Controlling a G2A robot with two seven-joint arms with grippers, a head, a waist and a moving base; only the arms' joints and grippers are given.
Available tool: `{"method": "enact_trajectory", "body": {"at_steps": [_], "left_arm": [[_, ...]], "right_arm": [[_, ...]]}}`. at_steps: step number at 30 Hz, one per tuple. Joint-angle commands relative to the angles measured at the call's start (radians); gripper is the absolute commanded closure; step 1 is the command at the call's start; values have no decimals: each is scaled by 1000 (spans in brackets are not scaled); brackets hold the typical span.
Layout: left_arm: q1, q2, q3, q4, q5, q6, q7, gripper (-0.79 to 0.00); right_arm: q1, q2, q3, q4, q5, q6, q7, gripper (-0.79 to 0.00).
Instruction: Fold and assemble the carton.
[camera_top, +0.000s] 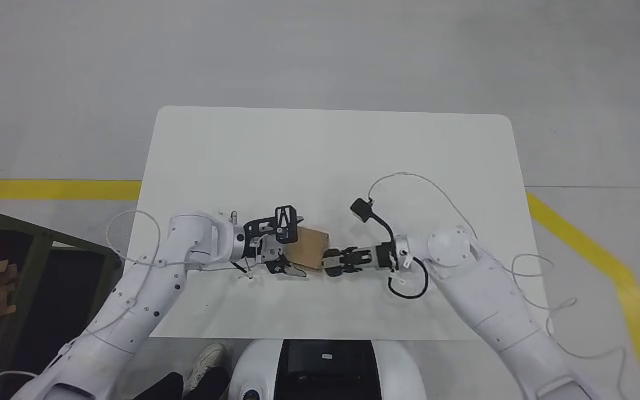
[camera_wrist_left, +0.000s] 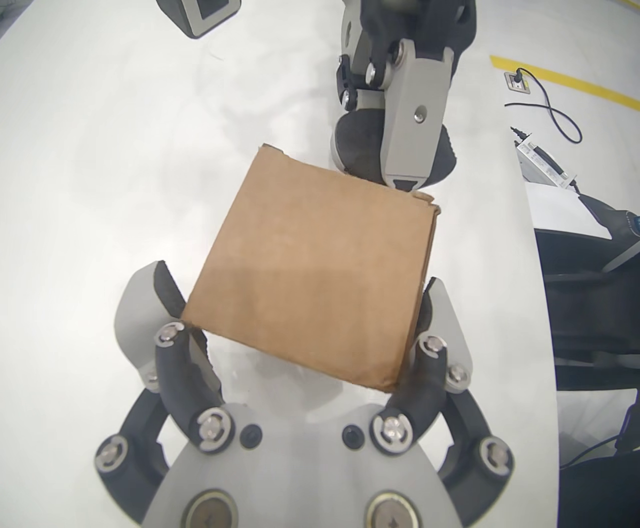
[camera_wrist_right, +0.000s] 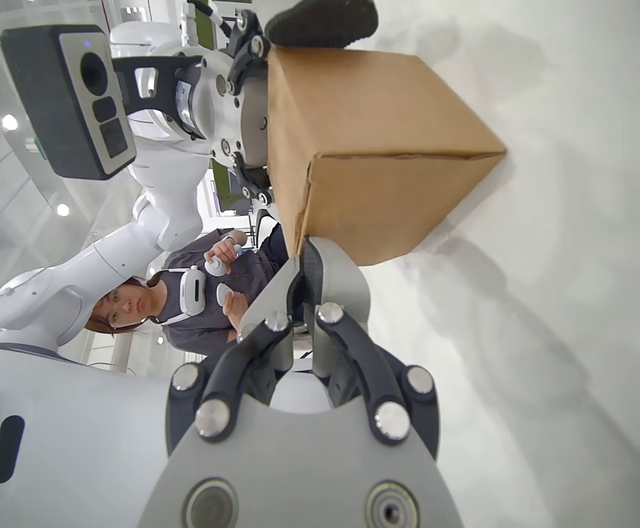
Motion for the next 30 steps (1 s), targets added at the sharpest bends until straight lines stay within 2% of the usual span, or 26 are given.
{"method": "enact_trajectory", "body": {"at_steps": [1,8,9,13,15,16,17,18,21,25,30], "left_arm": [[-1,0,1,-1,-1,0,1,-785],[-2,-1,2,1,-3,1,2,-785],[-2,0,1,2,-7,0,5,-785],[9,9,-20,-5,-36,0,17,-785],[23,20,-35,-22,-57,0,19,-785],[33,28,-43,-35,-74,0,23,-785],[43,37,-54,-47,-90,0,25,-785],[53,48,-66,-61,-106,0,26,-785],[84,78,-104,-98,-155,0,32,-785],[119,124,-202,-127,-218,0,40,-785],[123,144,-313,-98,-266,12,68,-785]], "right_arm": [[4,-2,-5,2,0,-3,-1,0],[10,-4,-6,13,7,-9,-5,0],[10,-3,-2,14,9,-9,-5,-40],[4,7,30,1,7,-10,1,-345],[-5,14,51,-15,3,-8,8,-440],[-9,18,62,-24,1,-6,9,-600],[-15,23,75,-34,-1,-5,10,-720],[-21,27,86,-46,-2,-3,13,-785],[-40,37,116,-80,-5,-1,19,-785],[-74,52,158,-135,-8,-5,26,-785],[-109,66,194,-197,-22,-24,38,-785]]}}
